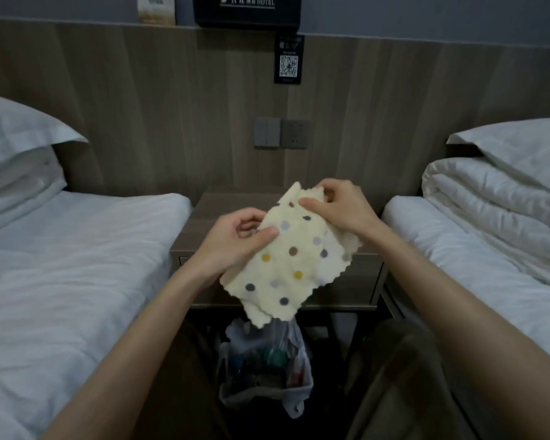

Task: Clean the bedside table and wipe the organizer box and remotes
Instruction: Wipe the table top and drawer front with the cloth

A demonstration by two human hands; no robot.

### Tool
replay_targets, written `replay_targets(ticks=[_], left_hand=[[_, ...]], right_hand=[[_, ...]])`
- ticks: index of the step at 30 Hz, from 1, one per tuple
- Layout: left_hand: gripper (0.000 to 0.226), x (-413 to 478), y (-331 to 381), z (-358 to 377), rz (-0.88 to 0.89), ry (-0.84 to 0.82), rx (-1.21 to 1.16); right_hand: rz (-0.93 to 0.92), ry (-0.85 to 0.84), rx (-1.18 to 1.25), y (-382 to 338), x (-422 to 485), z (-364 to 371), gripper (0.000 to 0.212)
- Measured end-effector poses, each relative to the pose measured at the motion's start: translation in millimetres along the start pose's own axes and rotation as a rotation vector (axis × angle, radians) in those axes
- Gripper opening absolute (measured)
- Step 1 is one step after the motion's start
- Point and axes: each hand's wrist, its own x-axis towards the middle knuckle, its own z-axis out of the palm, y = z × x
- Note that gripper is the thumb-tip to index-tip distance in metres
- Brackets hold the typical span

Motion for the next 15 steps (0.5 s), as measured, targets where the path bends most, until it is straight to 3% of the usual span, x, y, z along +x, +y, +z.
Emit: replay_targets(ticks=[2, 5, 7, 10, 12, 15], left_hand=[[0.011, 9.8, 16.1, -2.6, 0.039, 0.034, 0.021], [0.009, 25.4, 33.4, -6.5, 0.055, 0.091, 0.042], [0.014, 36.3, 43.0, -7.8, 0.054, 0.114, 0.029], [0.019, 53.8, 57.4, -5.7, 0.072, 0.186, 0.017], [0.017, 66.3, 66.6, -3.3, 0.111, 0.226, -0.005], [0.019, 89.4, 78.0, -6.8, 0.163, 0.306, 0.014]], right_hand=[[-0.010, 0.042, -0.004, -1.9, -0.6, 1.9, 0.035], [-0.125, 0.154, 0.180, -22.9, -6.6, -4.0, 0.020], [-0.150, 0.028, 0.334, -37.1, -13.6, -7.1, 0.023], [-0.147, -0.170, 0.395, -44.3, -18.6, -6.1, 0.048], [-0.172, -0.129, 0.374, -42.3, -12.3, -8.8, 0.051], [-0.190, -0.007, 0.403, -41.5, 6.3, -25.0, 0.039]])
